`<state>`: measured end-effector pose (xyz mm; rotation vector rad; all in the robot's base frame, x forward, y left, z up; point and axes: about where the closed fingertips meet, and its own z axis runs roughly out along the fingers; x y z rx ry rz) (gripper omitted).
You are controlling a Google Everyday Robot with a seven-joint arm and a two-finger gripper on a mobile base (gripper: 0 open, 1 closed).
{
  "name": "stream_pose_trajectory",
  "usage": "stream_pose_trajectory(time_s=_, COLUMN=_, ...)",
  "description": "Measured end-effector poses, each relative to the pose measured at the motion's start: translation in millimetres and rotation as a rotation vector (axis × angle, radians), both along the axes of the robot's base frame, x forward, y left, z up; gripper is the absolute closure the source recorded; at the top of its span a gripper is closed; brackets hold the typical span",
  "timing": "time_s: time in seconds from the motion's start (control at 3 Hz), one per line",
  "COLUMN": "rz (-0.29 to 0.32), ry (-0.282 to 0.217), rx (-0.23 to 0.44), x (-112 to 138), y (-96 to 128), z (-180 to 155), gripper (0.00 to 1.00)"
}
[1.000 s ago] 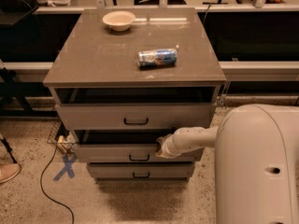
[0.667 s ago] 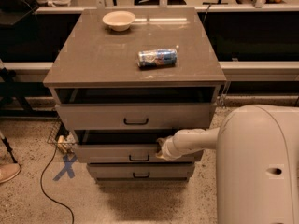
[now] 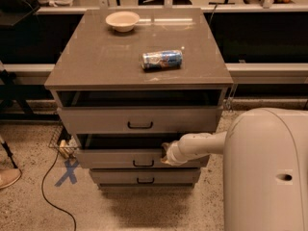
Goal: Open middle drawer
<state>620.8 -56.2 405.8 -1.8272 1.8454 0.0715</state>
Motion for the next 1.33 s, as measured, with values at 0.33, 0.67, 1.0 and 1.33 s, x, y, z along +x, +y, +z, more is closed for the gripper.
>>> stream_pose_trajectory(time_s=0.33, rz=0.0, ry=0.0, rx=0.0, x=0.0, y=0.0, z=0.1, gripper=0.66)
stream_pose_trajectory(time_s=0.67, rz=0.0, ry=0.0, rx=0.0, x=0.0, y=0.0, z=0.1, gripper=0.43)
stream_pose_trajectory(time_s=1.0, rz=0.0, ry=0.0, rx=0.0, x=0.0, y=0.1, z=0.1, gripper=0.19)
stream_pose_trajectory(time_s=1.33, rz=0.0, ry=0.0, rx=0.0, x=0.0, y=0.1, z=0.1, gripper=0.0)
